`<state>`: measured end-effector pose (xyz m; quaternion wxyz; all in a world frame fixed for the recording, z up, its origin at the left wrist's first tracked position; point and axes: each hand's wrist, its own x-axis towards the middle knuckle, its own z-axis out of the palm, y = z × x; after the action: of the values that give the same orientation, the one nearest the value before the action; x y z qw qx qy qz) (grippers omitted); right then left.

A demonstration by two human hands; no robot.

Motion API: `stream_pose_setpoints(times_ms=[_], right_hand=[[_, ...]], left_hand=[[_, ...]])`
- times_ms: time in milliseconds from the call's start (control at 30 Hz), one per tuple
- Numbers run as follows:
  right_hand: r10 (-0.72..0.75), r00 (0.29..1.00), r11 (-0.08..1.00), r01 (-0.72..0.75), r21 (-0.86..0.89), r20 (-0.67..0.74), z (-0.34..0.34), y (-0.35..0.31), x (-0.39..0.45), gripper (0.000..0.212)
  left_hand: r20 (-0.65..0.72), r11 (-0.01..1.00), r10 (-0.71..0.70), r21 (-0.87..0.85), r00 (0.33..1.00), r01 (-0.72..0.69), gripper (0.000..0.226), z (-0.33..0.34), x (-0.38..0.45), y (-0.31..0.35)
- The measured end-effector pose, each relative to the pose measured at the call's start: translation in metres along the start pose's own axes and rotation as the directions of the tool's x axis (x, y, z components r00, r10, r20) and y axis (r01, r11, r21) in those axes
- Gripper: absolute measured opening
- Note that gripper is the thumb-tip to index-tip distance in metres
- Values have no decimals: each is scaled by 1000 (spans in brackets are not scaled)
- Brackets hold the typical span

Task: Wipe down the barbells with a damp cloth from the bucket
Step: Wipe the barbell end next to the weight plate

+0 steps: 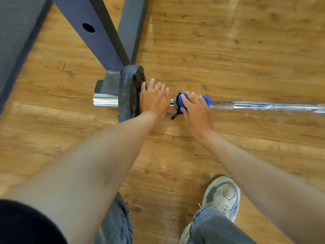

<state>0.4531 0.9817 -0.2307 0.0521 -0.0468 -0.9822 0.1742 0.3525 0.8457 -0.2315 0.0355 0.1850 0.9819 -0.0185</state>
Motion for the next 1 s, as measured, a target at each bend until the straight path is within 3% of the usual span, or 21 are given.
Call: stream_pose_setpoints(times_ms=[100, 233, 400, 500, 600, 800, 900, 1000], right_hand=[[-32, 997, 999, 32, -1, -74, -1, 25, -6, 59], [162, 980, 986, -155, 69, -116, 4, 7, -8, 59], [-58, 990, 998, 58, -5, -129, 8, -3, 0, 50], [80, 983, 996, -84, -16, -168, -9, 29, -15, 58], [204, 960, 979, -199, 46, -194, -5, 18, -11, 53], [-37, 995, 999, 38, 3, -92, -6, 11, -6, 56], [84, 985, 996, -80, 33, -154, -17, 42, -21, 57], [154, 976, 988, -149, 43, -154, -9, 29, -21, 49]], left_hand=[[22, 1000, -5, -8, 1000, 5, 61, 0, 2, -1], [11, 1000, 5, -19, 1000, -5, 59, -1, 2, -3], [43, 1000, 6, 25, 999, -7, 65, 2, 4, -2], [62, 999, -6, 32, 998, 4, 78, 3, 5, -2], [62, 999, -19, 51, 998, 16, 87, 2, 4, 0], [96, 995, -56, 86, 994, 48, 89, 4, -1, 3], [79, 996, -60, 71, 995, 54, 90, 5, -7, 3], [36, 995, -72, 78, 997, 69, 85, 4, -17, 5]])
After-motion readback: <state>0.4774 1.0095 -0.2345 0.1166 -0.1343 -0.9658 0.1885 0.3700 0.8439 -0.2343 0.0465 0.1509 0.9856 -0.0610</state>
